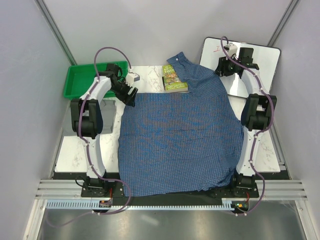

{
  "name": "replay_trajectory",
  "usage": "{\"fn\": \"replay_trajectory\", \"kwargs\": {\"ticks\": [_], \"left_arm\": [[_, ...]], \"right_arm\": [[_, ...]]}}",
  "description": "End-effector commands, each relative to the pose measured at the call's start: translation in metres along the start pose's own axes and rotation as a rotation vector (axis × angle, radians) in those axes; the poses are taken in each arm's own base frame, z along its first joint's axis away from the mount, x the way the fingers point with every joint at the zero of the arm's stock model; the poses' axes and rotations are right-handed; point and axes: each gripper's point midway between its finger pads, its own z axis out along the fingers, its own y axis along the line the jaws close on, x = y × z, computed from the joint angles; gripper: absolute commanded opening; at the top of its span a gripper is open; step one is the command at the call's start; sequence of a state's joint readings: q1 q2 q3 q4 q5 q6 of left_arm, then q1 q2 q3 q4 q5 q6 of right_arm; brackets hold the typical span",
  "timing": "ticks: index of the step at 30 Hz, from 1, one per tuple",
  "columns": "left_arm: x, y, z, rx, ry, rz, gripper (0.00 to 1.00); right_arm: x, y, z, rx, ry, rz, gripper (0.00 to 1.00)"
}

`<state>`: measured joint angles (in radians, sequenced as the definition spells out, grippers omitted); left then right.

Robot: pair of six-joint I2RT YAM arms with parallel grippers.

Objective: Fold and stack the long sleeve shirts
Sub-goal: Fold the shirt

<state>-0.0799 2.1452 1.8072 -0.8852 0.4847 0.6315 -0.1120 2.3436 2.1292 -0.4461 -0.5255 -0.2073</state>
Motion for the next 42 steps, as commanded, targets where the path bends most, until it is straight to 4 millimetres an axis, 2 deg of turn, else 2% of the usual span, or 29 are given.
{"fn": "replay_trajectory", "kwargs": {"ticks": [1,9,13,16,19,20,22,26,34,37,42], "left_arm": [[-0.018,0.002,-0.011,-0.003,-0.049,-0.008,0.82],[-0.017,0.005,-0.008,-0.007,-0.041,-0.016,0.83],[-0.019,0.007,-0.002,0.004,-0.045,-0.022,0.82],[-0.020,0.016,0.006,-0.006,-0.038,-0.029,0.81],[-0.034,0.025,0.006,-0.017,-0.069,0.011,0.78],[-0.041,0.028,0.006,-0.016,-0.088,0.040,0.78],[-0.049,0.033,0.006,-0.019,-0.109,0.077,0.77],[-0.056,0.044,0.011,-0.037,-0.118,0.171,0.75],[-0.046,0.050,0.023,-0.031,-0.088,0.246,0.74],[-0.042,0.055,0.028,-0.037,-0.072,0.272,0.73],[-0.052,0.055,0.030,-0.041,-0.095,0.324,0.69]], "right_arm": [[-0.016,0.007,0.004,-0.038,-0.048,-0.053,0.54],[-0.001,0.018,0.011,-0.073,-0.015,-0.054,0.51],[0.002,0.019,0.014,-0.085,-0.009,-0.048,0.44],[0.000,0.021,0.012,-0.092,-0.011,-0.053,0.35],[-0.004,0.023,0.008,-0.095,-0.015,-0.063,0.20],[-0.007,0.023,0.007,-0.093,-0.020,-0.066,0.11],[-0.015,0.023,0.004,-0.093,-0.036,-0.066,0.00],[-0.027,0.027,0.000,-0.100,-0.061,-0.056,0.00],[-0.060,0.037,-0.022,-0.110,-0.139,-0.050,0.00],[-0.064,0.040,-0.025,-0.114,-0.144,-0.045,0.00],[-0.064,0.042,-0.028,-0.114,-0.142,-0.041,0.00]]}}
